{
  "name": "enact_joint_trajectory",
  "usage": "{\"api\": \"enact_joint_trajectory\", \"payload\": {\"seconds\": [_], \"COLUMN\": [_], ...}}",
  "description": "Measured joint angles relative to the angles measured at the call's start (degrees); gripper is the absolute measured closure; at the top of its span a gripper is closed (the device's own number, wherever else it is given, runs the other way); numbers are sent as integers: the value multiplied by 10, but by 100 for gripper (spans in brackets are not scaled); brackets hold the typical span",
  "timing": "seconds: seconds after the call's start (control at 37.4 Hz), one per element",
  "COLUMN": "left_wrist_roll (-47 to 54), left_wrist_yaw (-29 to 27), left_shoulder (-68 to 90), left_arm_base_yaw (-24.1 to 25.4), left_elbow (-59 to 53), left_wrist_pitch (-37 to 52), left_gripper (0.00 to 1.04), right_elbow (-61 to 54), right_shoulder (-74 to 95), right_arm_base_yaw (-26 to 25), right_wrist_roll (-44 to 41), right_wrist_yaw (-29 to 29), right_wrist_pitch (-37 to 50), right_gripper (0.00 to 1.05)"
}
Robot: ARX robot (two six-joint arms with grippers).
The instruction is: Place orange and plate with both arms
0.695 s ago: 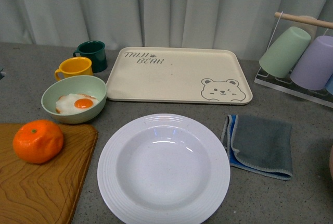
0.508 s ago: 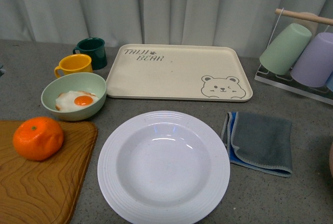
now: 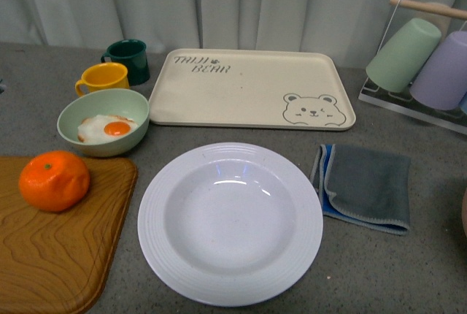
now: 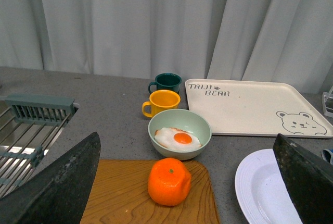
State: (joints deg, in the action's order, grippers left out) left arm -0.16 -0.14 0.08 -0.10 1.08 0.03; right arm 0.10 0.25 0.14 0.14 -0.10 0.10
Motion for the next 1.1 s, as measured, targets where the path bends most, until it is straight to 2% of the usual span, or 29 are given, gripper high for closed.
{"api": "enact_joint_trajectory", "payload": {"seconds": [0.27,0.29,0.35,0.45,0.51,0.61,0.67,0.8,1.1], "left_wrist_roll": [0,-13,-30,-41,-48,-42,-42,-16,0], "left_wrist_yaw": [0,-19,-46,-34,-20,45,47,33,36], "left_shoulder": [0,13,85,206,268,491,610,796,916], "left_arm_base_yaw": [0,-6,-21,-32,-39,-52,-43,-29,-21], "left_elbow": [0,8,23,31,45,116,161,240,306], "left_wrist_pitch": [0,-25,-42,33,84,197,227,235,211], "left_gripper": [7,7,7,7,7,7,7,7,7], "right_elbow": [0,0,0,0,0,0,0,0,0], "right_shoulder": [0,0,0,0,0,0,0,0,0], "right_arm_base_yaw": [0,0,0,0,0,0,0,0,0], "right_wrist_roll": [0,0,0,0,0,0,0,0,0], "right_wrist_yaw": [0,0,0,0,0,0,0,0,0], "right_wrist_pitch": [0,0,0,0,0,0,0,0,0], "right_gripper": [9,9,9,9,9,9,9,9,9]}}
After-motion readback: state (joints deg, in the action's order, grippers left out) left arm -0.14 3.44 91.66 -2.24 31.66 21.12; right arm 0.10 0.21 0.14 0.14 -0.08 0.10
